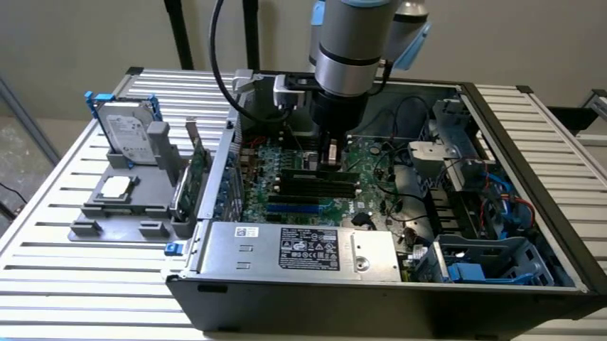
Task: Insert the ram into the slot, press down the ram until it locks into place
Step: 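Insert the ram into the slot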
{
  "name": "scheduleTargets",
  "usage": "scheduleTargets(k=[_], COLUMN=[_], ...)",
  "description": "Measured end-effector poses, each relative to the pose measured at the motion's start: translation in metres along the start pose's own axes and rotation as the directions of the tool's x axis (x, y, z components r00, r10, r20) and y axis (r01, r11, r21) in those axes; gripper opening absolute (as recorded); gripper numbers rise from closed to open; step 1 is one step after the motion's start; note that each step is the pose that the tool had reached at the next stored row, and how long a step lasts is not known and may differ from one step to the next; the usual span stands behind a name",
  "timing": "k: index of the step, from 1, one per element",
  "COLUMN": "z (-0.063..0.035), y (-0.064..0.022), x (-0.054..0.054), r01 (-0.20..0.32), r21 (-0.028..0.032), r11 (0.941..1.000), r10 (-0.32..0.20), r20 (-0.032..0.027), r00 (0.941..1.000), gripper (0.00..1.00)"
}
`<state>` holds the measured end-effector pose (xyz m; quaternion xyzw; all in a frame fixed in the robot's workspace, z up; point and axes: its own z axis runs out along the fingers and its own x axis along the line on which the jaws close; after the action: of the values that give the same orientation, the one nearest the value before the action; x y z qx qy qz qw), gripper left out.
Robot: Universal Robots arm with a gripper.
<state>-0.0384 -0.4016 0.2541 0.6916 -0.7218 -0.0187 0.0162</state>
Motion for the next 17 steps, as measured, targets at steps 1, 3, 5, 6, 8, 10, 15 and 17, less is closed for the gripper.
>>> scheduleTargets(k=[1, 3, 5, 6, 8, 10, 15, 17], z=[0.0012, 0.0054, 0.0079, 0.0088, 0.0104, 0.0122, 0.0160, 0.0175], y=[0.0000, -0.0002, -0.0003, -0.0004, -0.0004, -0.0005, -0.0007, -0.0008], x=[0.000, 0.000, 0.000, 0.000, 0.000, 0.000, 0.000, 0.000], r01=[0.000, 0.000, 0.000, 0.000, 0.001, 0.002, 0.005, 0.005], r21=[-0.0001, -0.0001, 0.0000, 0.0000, -0.0004, -0.0004, -0.0004, -0.0004], r11=[1.0000, 1.0000, 1.0000, 1.0000, 1.0000, 1.0000, 1.0000, 1.0000], r10=[0.000, 0.000, 0.000, 0.000, -0.001, -0.002, -0.005, -0.005], r20=[-0.0001, -0.0001, 0.0000, -0.0001, -0.0003, -0.0001, -0.0004, -0.0004], r00=[1.0000, 1.0000, 1.0000, 1.0000, 1.0000, 1.0000, 1.0000, 1.0000], gripper=[0.13, 0.13, 0.13, 0.13, 0.13, 0.13, 0.13, 0.13])
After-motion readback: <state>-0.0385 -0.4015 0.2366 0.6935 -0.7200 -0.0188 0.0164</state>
